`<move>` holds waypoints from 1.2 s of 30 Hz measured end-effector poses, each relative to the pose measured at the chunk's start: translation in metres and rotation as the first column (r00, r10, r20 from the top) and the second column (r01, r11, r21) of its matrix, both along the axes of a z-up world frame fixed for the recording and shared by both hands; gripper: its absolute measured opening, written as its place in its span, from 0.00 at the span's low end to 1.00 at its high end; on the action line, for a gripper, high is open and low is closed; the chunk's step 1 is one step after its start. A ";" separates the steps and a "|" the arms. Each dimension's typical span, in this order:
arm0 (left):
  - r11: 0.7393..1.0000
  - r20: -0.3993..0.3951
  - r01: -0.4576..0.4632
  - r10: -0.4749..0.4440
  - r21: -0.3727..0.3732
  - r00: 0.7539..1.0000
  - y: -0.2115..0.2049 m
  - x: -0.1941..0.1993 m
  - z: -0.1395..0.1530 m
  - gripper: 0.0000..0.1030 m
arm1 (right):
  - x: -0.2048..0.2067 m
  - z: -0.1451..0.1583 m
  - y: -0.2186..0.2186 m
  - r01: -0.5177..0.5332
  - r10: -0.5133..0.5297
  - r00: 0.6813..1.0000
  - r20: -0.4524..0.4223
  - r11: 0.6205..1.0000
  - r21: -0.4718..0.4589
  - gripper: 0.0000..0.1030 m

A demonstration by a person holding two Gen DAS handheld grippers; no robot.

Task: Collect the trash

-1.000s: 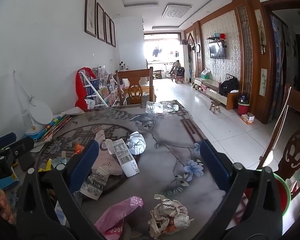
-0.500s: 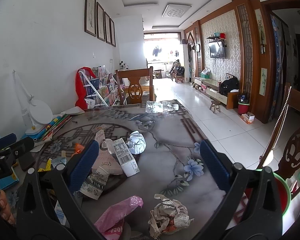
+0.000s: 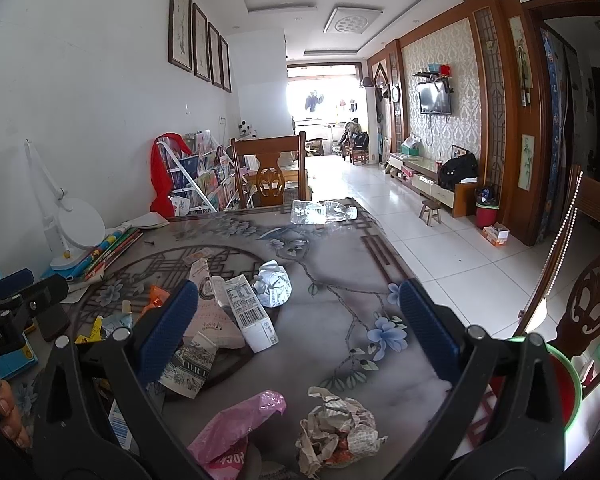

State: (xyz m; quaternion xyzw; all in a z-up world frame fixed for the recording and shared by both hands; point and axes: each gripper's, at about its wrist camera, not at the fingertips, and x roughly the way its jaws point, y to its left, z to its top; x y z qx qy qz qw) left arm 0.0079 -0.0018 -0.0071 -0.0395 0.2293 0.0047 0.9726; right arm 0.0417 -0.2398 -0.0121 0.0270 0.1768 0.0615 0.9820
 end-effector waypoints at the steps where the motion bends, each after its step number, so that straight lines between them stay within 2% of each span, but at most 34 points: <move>1: 1.000 0.000 0.000 0.000 0.000 1.000 0.000 0.000 0.000 0.92 | 0.000 0.000 0.000 0.002 -0.002 1.000 -0.002 1.000 -0.002 0.96; 36: 1.000 -0.012 -0.010 0.010 -0.023 1.000 0.001 -0.003 -0.005 0.92 | 0.001 -0.005 -0.001 -0.003 0.003 1.000 -0.021 1.000 0.009 0.96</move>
